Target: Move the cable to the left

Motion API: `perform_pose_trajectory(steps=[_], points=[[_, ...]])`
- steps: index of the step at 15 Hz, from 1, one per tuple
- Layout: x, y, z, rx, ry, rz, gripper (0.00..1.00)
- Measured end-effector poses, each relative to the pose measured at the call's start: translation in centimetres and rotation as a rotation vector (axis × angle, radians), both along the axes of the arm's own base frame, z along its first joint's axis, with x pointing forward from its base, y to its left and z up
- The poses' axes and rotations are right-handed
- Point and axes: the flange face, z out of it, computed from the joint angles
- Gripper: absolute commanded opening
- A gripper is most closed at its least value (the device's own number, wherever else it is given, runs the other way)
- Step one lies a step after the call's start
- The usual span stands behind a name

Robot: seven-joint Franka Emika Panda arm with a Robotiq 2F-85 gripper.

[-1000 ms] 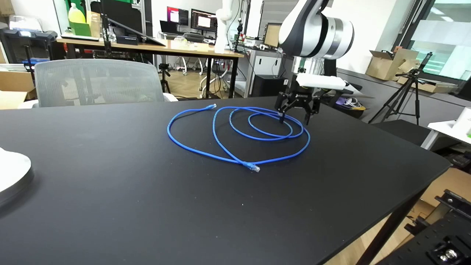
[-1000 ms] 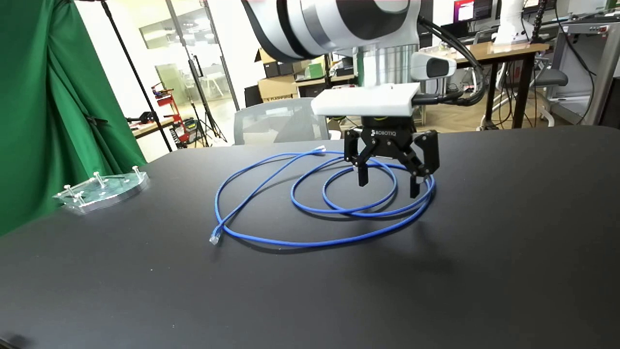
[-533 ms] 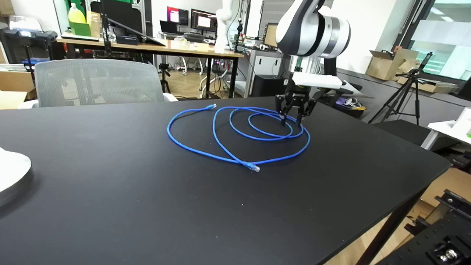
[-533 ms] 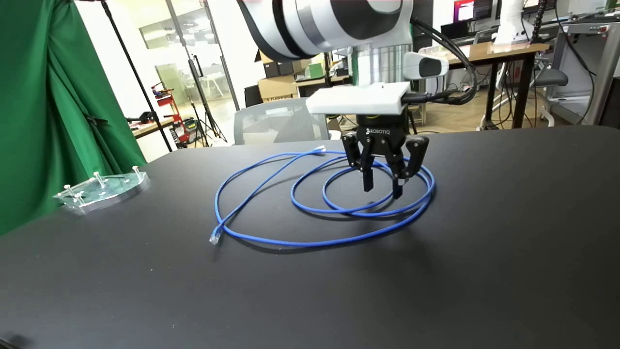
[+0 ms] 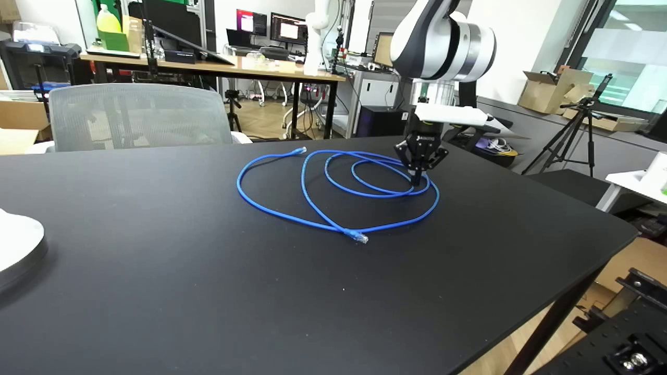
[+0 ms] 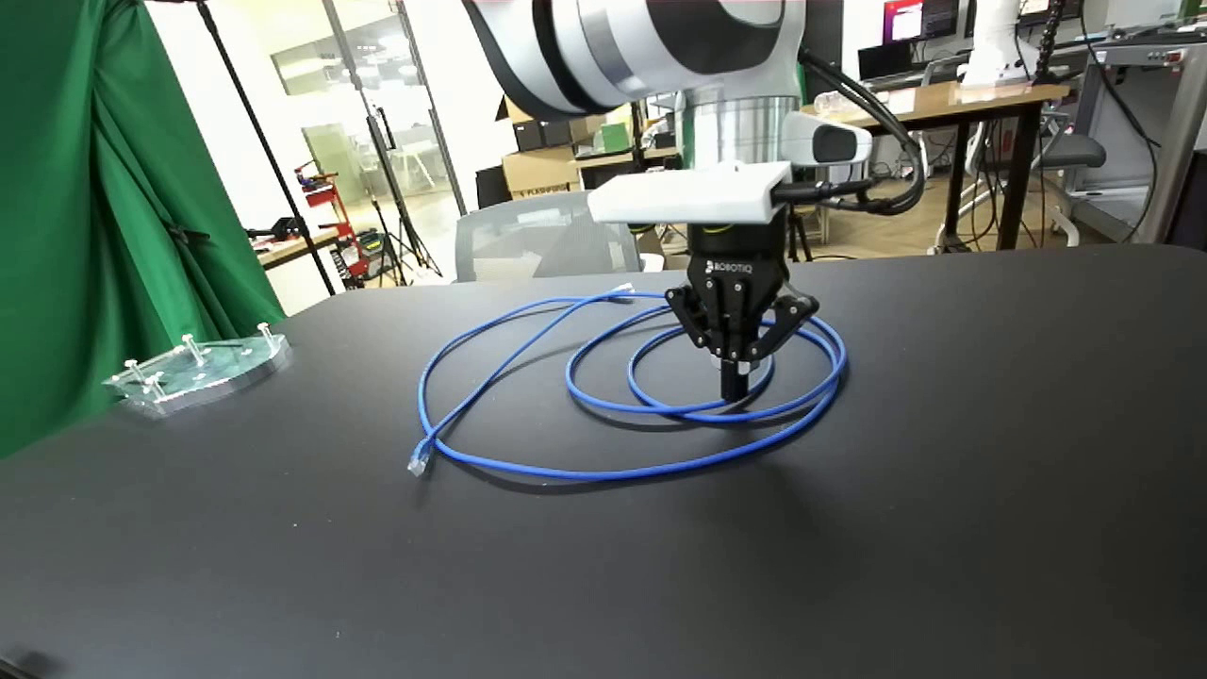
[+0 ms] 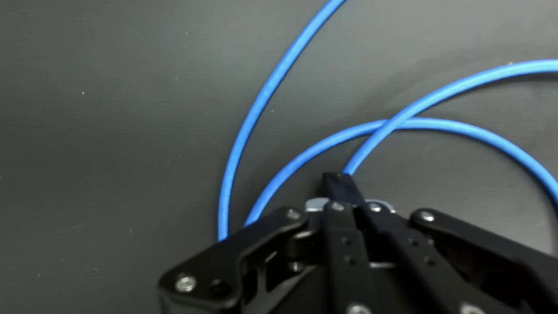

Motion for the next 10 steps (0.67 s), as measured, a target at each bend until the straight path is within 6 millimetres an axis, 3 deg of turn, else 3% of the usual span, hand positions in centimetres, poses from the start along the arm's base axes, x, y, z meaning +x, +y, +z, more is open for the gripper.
perform_pose_trajectory(steps=[5,6,7,10], points=[[-0.37,-0.03,-0.19,0.008,0.029,-0.007,0.0],[-0.38,-0.03,-0.19,0.009,0.031,-0.007,0.26],[-0.38,-0.04,-0.18,0.009,0.031,-0.008,0.27],[-0.41,-0.31,-0.13,0.003,0.03,-0.021,0.46]])
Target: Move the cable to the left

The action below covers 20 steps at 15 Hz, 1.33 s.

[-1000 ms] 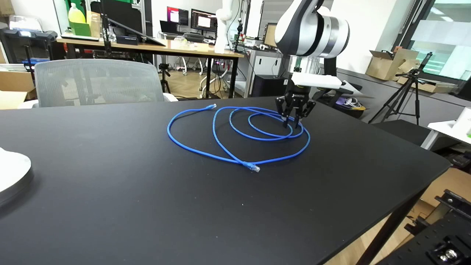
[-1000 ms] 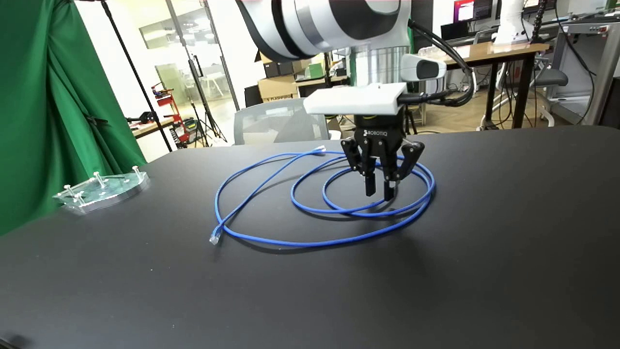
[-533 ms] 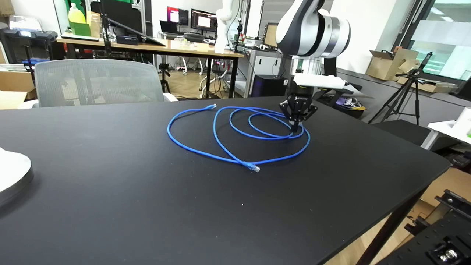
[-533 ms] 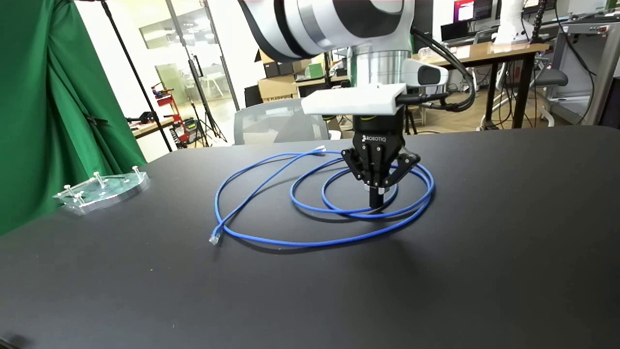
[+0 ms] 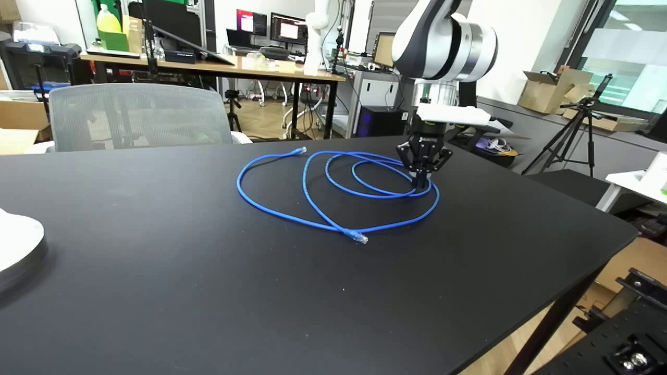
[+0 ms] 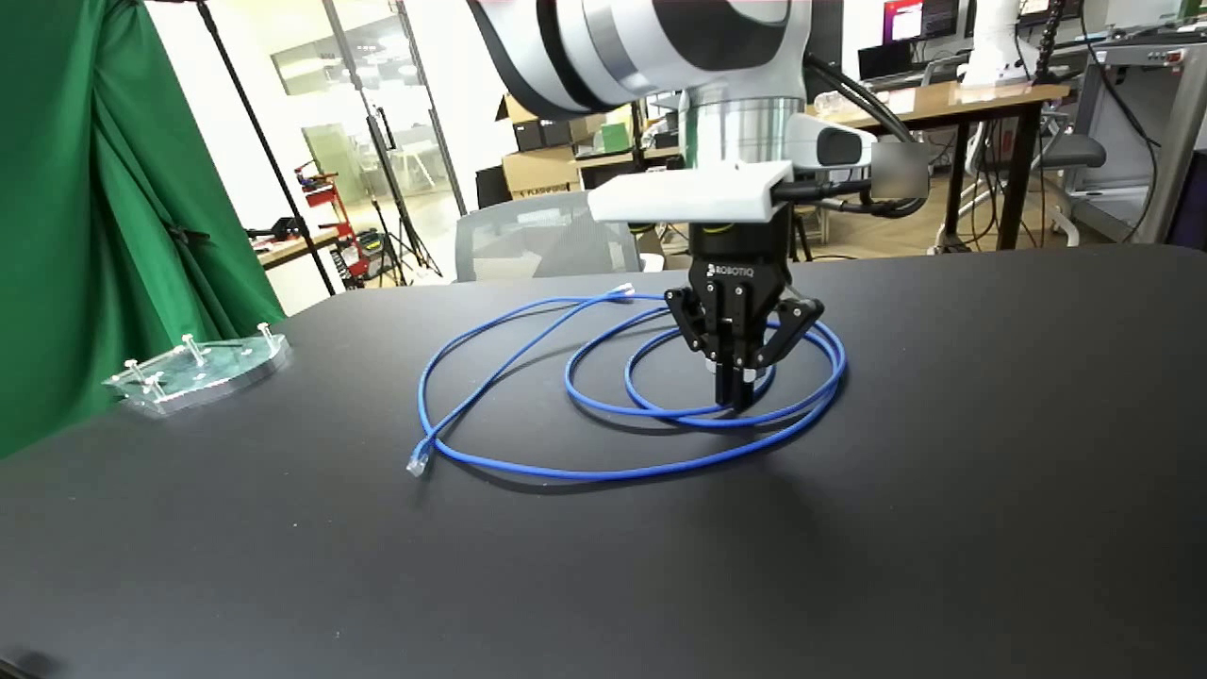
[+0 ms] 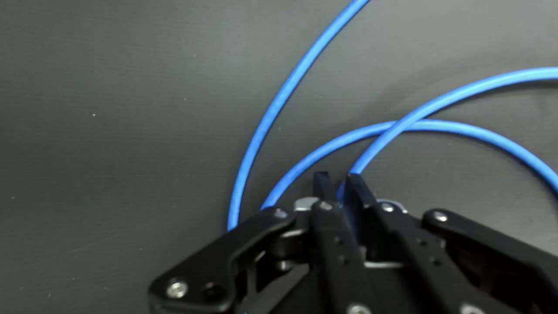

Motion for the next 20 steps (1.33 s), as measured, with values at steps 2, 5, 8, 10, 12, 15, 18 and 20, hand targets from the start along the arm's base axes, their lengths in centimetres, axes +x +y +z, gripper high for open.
perform_pose_trajectory(steps=[2,5,8,10,12,15,18,20], points=[[-0.1,-0.3,0.0,-0.006,0.001,-0.017,0.13],[-0.3,-0.8,-0.1,-0.012,0.005,-0.037,0.07],[-0.4,-1.0,-0.2,-0.017,0.006,-0.058,0.0],[-0.3,-1.0,-0.2,-0.019,0.004,-0.07,0.0],[-0.3,-1.0,-0.2,-0.021,0.004,-0.078,0.0],[-0.2,-1.0,-0.1,-0.024,-0.003,-0.081,0.0],[0.8,-0.5,1.0,-0.048,-0.059,-0.038,0.0],[2.1,1.0,2.8,-0.074,-0.116,0.029,0.0]])
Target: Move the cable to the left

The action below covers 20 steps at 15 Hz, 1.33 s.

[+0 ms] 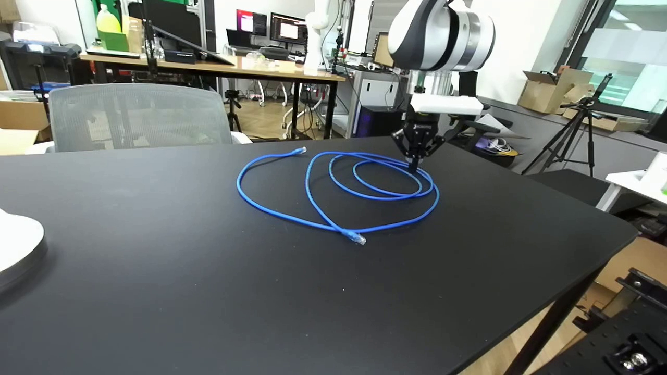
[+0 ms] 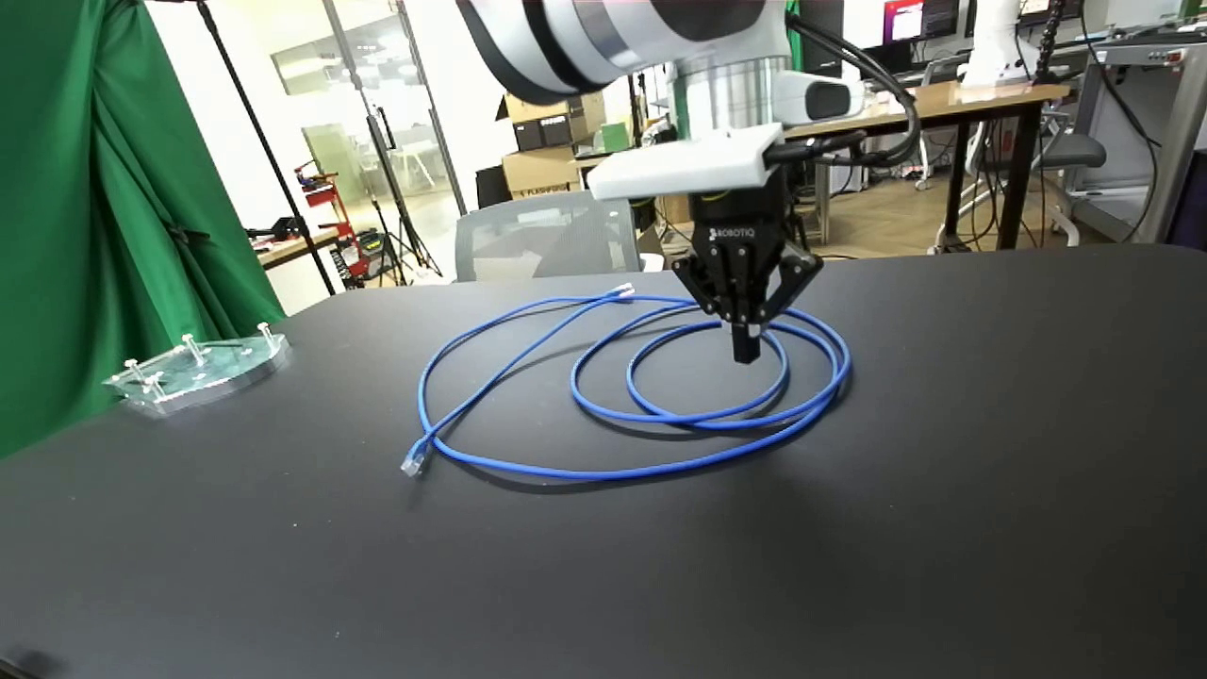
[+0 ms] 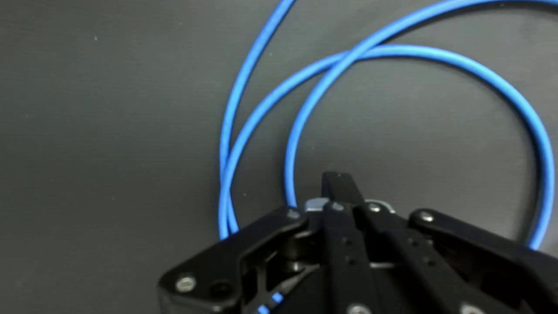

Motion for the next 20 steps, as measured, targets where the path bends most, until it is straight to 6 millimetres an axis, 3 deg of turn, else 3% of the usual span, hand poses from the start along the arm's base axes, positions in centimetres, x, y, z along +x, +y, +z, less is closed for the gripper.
perform_pose_trajectory(steps=[1,2,4,6,14,20], points=[[0.6,0.9,1.0,-0.011,-0.026,0.037,0.0],[1.1,2.0,2.0,-0.018,-0.05,0.069,0.26],[1.6,3.8,3.5,-0.028,-0.082,0.115,0.33],[1.6,4.5,4.1,-0.033,-0.098,0.118,0.47],[-2.2,0.1,1.9,-0.046,-0.04,0.028,0.99],[-3.0,-0.5,0.9,-0.034,-0.01,0.011,1.0]])
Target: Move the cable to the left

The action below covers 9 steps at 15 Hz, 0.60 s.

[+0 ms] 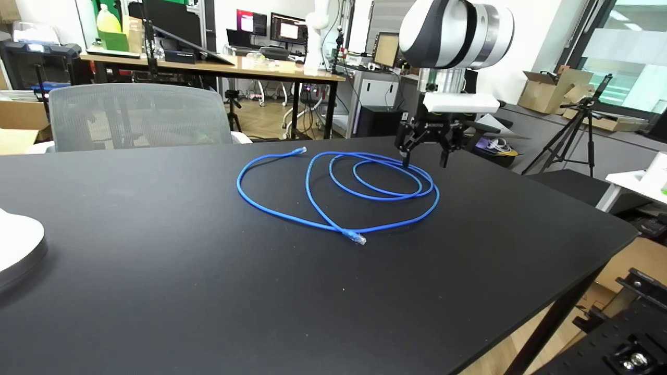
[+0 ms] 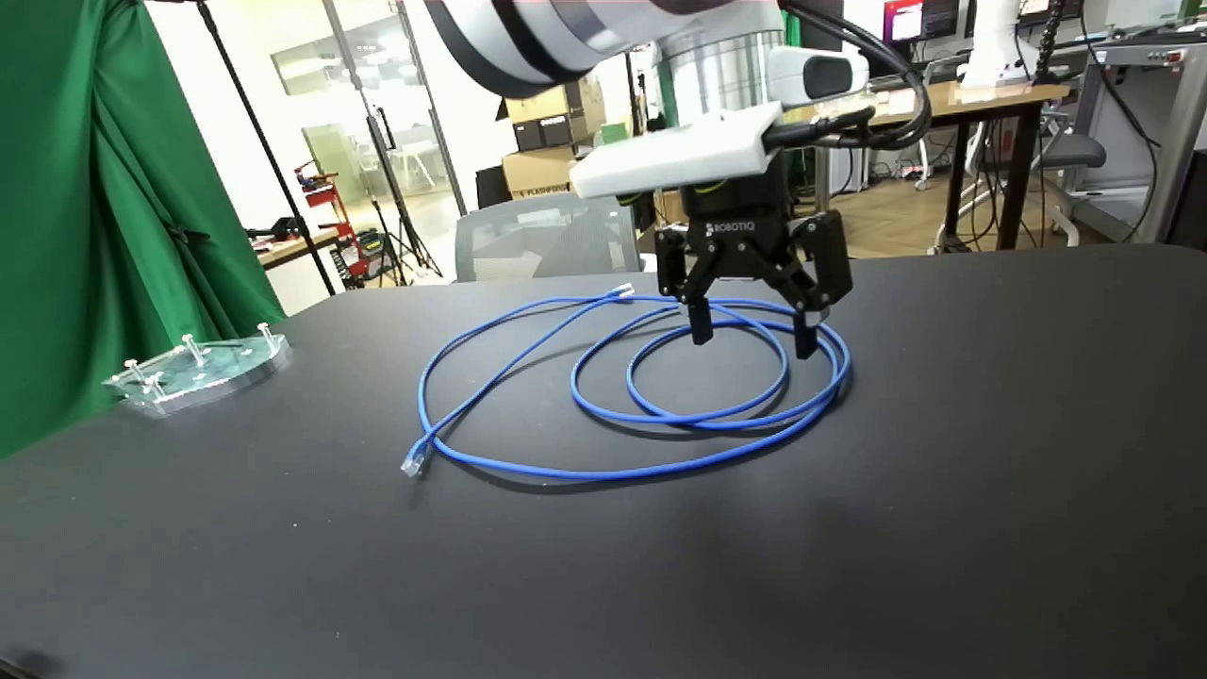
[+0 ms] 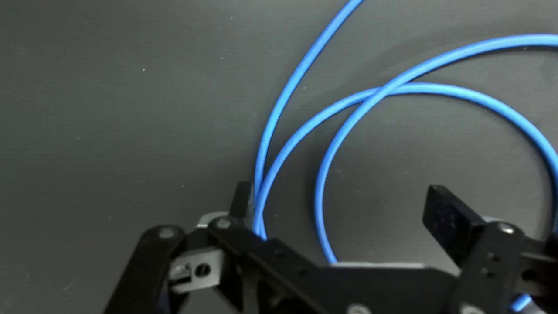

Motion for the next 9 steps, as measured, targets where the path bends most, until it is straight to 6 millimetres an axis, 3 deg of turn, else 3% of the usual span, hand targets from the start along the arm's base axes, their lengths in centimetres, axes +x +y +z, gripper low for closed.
perform_pose_trajectory(steps=[9], points=[[-0.18,-0.64,-1.05,-0.005,0.023,-0.006,1.0]])
